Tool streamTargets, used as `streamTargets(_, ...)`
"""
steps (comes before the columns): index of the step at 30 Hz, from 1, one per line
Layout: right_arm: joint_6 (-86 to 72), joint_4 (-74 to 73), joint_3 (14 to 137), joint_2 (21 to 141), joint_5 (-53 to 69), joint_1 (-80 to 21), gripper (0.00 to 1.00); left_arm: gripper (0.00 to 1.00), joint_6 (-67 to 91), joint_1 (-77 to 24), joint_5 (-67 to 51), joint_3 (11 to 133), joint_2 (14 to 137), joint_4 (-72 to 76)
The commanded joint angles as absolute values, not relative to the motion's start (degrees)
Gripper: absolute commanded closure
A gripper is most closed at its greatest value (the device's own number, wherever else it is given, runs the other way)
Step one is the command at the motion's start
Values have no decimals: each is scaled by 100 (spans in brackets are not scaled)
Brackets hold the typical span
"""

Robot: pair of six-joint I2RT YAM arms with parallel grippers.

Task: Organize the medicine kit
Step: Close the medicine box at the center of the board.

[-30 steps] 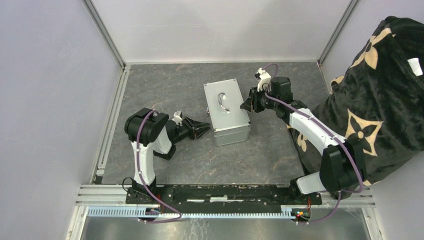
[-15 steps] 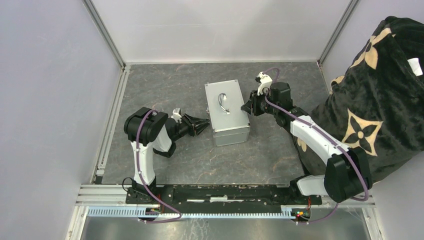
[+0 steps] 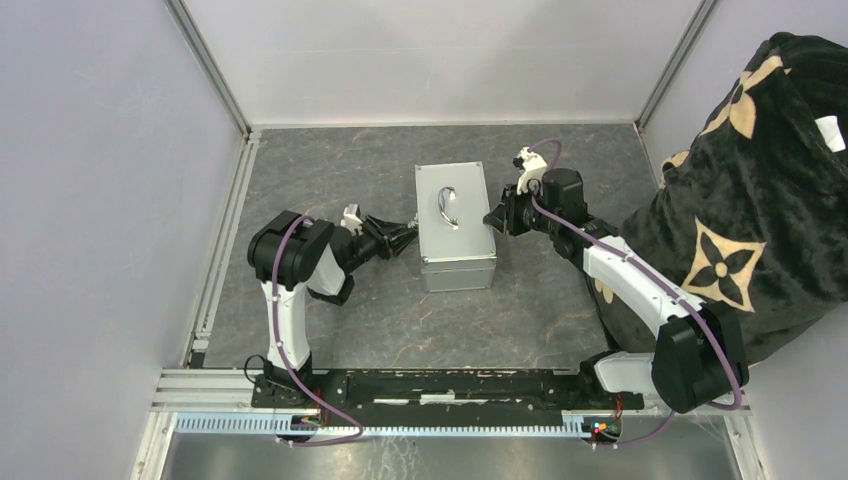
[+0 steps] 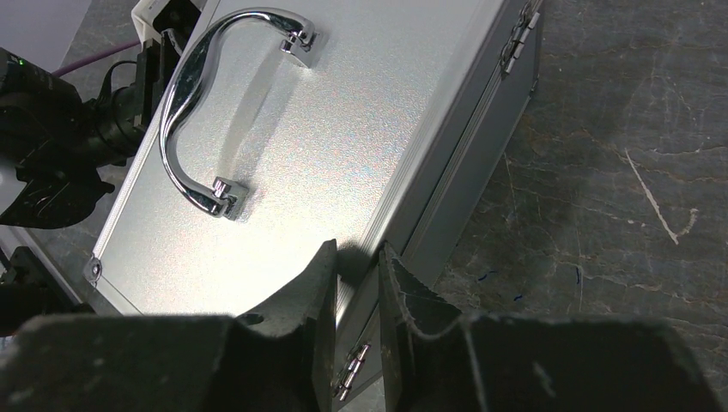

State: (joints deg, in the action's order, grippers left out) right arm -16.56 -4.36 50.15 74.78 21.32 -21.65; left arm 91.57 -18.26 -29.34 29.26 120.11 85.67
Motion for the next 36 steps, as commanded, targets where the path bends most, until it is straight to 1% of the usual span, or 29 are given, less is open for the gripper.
streamTargets(1,-1766,-998,4799,7633,2947,-2571,91,66,9352,-2007,-3163,2980,11952,9950)
streamTargets(6,-1776,-989,4808,7687,2947,-2570,92,66,9308,-1862,-3140,2788,11839,9952)
streamTargets(15,-1758,-1009,4852,7735,2951,-2591,92,66,9359,-1807,-3243,2990,11665,9951)
streamTargets(36,-1731,-988,4791,7707,2818,-2629,93,66,9321,-1485,-3299,2712,11222,9950)
